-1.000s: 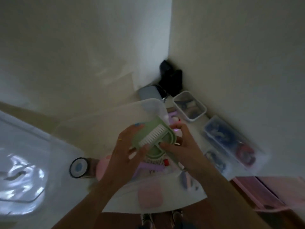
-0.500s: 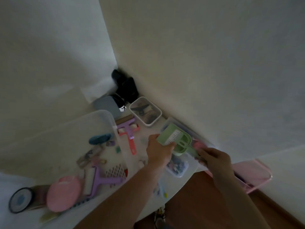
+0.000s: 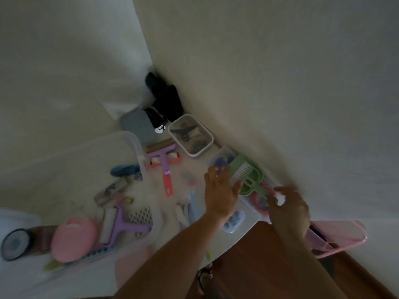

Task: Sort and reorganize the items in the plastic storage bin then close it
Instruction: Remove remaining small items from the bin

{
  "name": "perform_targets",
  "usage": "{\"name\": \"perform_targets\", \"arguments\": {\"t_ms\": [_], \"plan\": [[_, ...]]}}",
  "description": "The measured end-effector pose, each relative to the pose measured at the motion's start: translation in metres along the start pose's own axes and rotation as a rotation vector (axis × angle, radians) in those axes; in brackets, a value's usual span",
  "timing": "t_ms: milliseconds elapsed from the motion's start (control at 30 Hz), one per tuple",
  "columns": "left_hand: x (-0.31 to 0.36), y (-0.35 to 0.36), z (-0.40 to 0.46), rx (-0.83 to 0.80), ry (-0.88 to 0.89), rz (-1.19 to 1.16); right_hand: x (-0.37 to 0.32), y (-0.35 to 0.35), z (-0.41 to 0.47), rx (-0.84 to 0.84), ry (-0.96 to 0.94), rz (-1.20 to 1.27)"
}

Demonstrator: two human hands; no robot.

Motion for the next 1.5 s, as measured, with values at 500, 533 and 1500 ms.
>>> {"name": "perform_targets", "arguments": {"t_ms": [500, 533, 1500], "plan": [[-0.037, -0.193, -0.011, 0.138, 0.082, -0.042, -0.204, -0.010, -0.071, -0.202, -0.641, 0.229], [-0.057, -0.211, -0.018, 0.170, 0.062, -0.012, -0.225, -0.008, -0.087, -0.256, -0.685, 0.282], [-0.364, -0.347, -0.099, -0.172, -0.310, 0.219, -0.276, 0.242, -0.311, -0.921, -1.241, -0.726]]}}
Point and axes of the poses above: each hand's wrist, its own z-axis towards the middle knuckle, its own y-axis out of the palm, x = y × z, the point moved 8 cm from there along z, towards the middle knuckle, and after that the axes turned 11 degrees about x, right-handed, at the moved point
